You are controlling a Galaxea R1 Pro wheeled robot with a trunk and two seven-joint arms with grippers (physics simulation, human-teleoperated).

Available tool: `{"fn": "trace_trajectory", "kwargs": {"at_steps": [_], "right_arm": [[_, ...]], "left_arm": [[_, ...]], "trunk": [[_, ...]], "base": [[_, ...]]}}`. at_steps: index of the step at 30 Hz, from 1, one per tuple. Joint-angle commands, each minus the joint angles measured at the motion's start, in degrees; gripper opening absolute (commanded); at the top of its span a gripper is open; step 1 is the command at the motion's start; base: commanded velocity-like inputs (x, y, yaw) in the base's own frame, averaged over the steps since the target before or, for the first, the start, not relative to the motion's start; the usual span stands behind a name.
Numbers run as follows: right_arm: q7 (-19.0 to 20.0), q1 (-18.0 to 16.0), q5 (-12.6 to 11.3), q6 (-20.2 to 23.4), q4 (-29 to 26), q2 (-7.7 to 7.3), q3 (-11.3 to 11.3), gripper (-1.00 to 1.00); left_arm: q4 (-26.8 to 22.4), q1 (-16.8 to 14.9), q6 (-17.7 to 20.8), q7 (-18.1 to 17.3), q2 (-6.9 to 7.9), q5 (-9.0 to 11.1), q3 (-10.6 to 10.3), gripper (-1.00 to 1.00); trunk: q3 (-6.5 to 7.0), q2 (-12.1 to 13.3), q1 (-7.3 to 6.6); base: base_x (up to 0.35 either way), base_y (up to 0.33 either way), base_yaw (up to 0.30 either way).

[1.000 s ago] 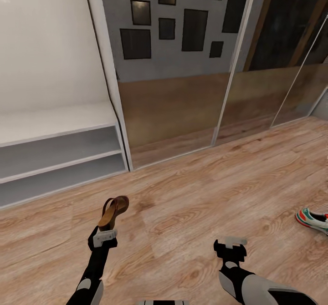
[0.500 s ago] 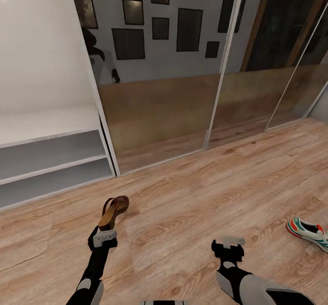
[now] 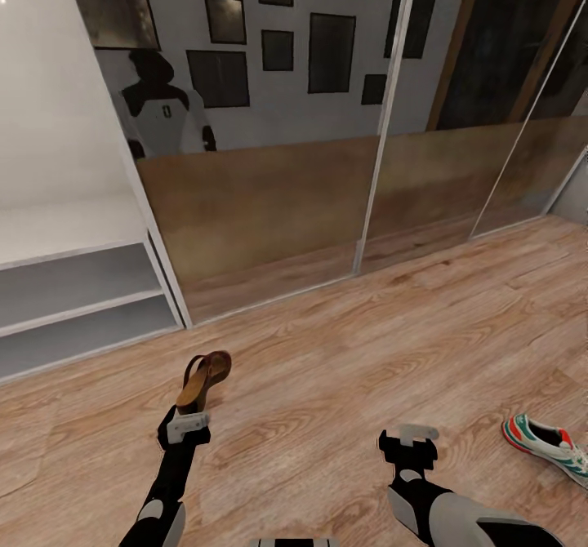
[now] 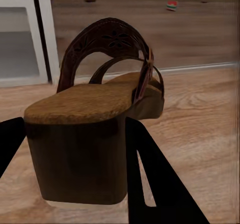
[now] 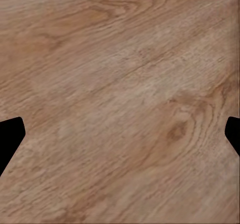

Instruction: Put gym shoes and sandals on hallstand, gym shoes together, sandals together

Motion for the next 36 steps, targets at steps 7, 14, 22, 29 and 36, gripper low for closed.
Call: {"fn": "trace_trajectory", "kwargs": {"at_steps": [7, 14, 22, 29, 36], "right_arm": [[0.00, 0.02, 0.00, 0.02, 0.00, 0.00, -0.01, 1.00], [0.00, 0.02, 0.00, 0.03, 0.00, 0.00, -0.01, 1.00], [0.00, 0.02, 0.00, 0.03, 0.00, 0.00, 0.00, 1.00], [0.00, 0.02, 0.00, 0.03, 0.00, 0.00, 0.00, 1.00], [0.00, 0.02, 0.00, 0.03, 0.00, 0.00, -0.01, 1.00]], "left_arm": [[0.00, 0.00, 0.00, 0.02, 0.00, 0.00, -0.05, -1.00], [-0.03, 0.00, 0.00, 0.04, 0.00, 0.00, -0.06, -1.00], [-0.07, 0.00, 0.00, 0.03, 0.00, 0.01, -0.03, -1.00], [0.00, 0.00, 0.00, 0.02, 0.00, 0.01, 0.01, -1.00], [0.00, 0.00, 0.00, 0.02, 0.00, 0.01, 0.02, -1.00]], "trunk": [[0.00, 0.00, 0.00], [0.00, 0.00, 0.00], [0.00, 0.00, 0.00], [0.00, 0.00, 0.00], [0.00, 0.00, 0.00]], "base": [[0.030, -0.341, 0.000], [0.010, -0.335, 0.076], [0.149, -0.194, 0.236], [0.056, -0.039, 0.289], [0.009, -0.006, 0.293]]}}
